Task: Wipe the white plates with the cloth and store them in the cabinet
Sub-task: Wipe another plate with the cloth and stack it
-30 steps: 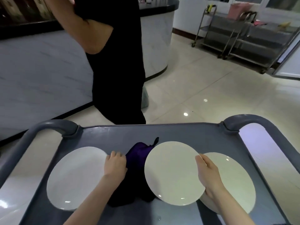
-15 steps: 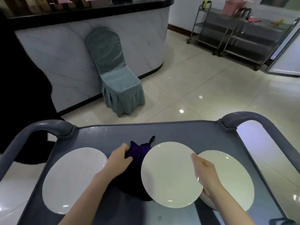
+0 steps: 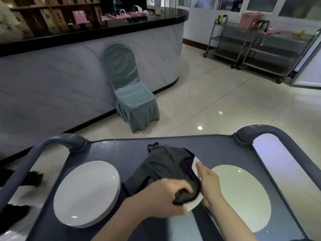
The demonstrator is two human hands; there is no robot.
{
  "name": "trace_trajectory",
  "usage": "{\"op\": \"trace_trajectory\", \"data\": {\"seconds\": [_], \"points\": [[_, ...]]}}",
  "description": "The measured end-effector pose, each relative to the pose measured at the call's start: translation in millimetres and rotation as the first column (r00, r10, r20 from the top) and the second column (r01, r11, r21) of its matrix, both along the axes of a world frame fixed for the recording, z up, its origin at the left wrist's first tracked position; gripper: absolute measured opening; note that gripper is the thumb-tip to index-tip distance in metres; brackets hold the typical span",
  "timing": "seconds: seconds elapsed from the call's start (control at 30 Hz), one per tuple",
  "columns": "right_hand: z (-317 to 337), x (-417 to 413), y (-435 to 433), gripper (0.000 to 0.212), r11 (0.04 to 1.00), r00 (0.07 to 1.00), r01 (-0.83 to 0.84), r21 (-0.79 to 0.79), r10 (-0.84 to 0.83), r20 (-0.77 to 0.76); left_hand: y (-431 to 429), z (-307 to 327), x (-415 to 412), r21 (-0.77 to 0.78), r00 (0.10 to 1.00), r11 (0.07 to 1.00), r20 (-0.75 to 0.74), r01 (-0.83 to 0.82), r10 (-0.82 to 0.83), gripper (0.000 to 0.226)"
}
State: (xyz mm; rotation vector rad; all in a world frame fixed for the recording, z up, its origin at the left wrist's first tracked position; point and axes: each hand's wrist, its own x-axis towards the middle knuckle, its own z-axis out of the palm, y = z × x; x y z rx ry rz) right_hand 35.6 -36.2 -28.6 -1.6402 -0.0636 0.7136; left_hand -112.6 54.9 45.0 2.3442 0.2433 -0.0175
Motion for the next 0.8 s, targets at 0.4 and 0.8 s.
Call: {"op": "trace_trajectory", "data": {"seconds": [0.4, 0.8], "points": [[11, 0, -5, 0.047, 0.986, 0.992, 0.093, 0.142, -0.078, -0.102, -3, -53, -13, 0.524, 0.993, 0.847, 0.114, -0.088, 0.033, 0.058], [32, -25, -11, 0.051, 0.991, 0.998, 0.063, 0.117, -0.059, -0.037, 7, -44, 16, 0.502, 0.996, 0.861, 0.048, -0.086, 0.072, 0.062]]}}
